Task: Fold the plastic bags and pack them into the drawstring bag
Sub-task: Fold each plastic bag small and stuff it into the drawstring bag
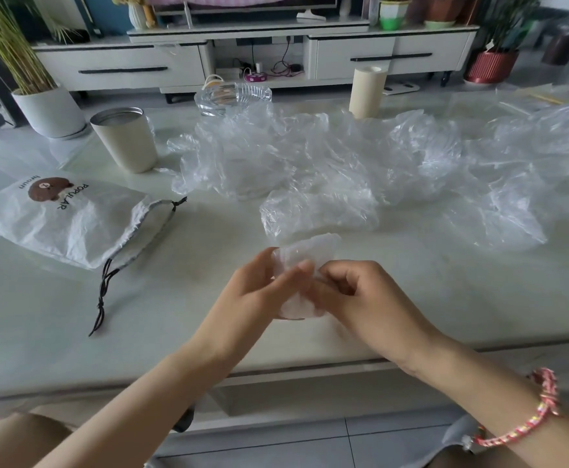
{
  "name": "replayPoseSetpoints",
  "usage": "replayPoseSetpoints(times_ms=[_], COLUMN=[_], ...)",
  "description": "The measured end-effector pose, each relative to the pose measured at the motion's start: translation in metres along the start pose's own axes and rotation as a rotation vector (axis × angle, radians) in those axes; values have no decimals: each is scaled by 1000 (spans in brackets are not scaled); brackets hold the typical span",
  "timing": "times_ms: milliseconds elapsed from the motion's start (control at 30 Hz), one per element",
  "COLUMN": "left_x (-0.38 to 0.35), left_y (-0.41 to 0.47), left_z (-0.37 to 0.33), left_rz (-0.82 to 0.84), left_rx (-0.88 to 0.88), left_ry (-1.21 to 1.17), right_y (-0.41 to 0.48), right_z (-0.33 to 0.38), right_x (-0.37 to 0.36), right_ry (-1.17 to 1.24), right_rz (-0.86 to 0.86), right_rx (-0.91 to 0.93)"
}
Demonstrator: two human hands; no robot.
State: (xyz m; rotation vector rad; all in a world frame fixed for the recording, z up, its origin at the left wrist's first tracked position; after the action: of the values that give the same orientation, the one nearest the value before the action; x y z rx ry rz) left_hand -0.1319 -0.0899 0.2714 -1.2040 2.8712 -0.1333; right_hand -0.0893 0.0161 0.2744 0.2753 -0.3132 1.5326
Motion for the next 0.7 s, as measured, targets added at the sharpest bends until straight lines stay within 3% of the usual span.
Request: replayPoseSetpoints(times_ms=[167,334,400,467,534,701], left_x=[6,21,25,24,19,9], left_y=[-4,-8,-7,-7,-6,-4], left_z=[-4,-15,-17,-16,-14,-7], left_rz=[-155,-263,-265,-239,-190,-84], left_rx=[-93,-149,-151,-138,-112,-22], left_ry=[120,154,148,132,114,39], right_y=[-3,0,0,-2,-5,1], right_z=[0,-12,-13,-11,-8,-12], right_x=[-1,18,21,7,-6,-6], right_ry=[-80,-140,91,373,467,685], right_rz=[-22,-122,-103,67,177,30], right_rx=[17,-116,-136,-175,-173,-176])
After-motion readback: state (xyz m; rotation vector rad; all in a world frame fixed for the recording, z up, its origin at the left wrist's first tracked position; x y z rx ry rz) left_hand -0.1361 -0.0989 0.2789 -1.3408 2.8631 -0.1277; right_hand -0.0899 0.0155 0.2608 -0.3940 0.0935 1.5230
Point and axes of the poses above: each hand's wrist, its own y-axis towards the middle knuckle, its own x-axis out of the back of the hand, z = x × y, the point moved 7 cm from there along y, towards the middle knuckle, and after that the axes turned 8 degrees about z, right-handed, at the moved point
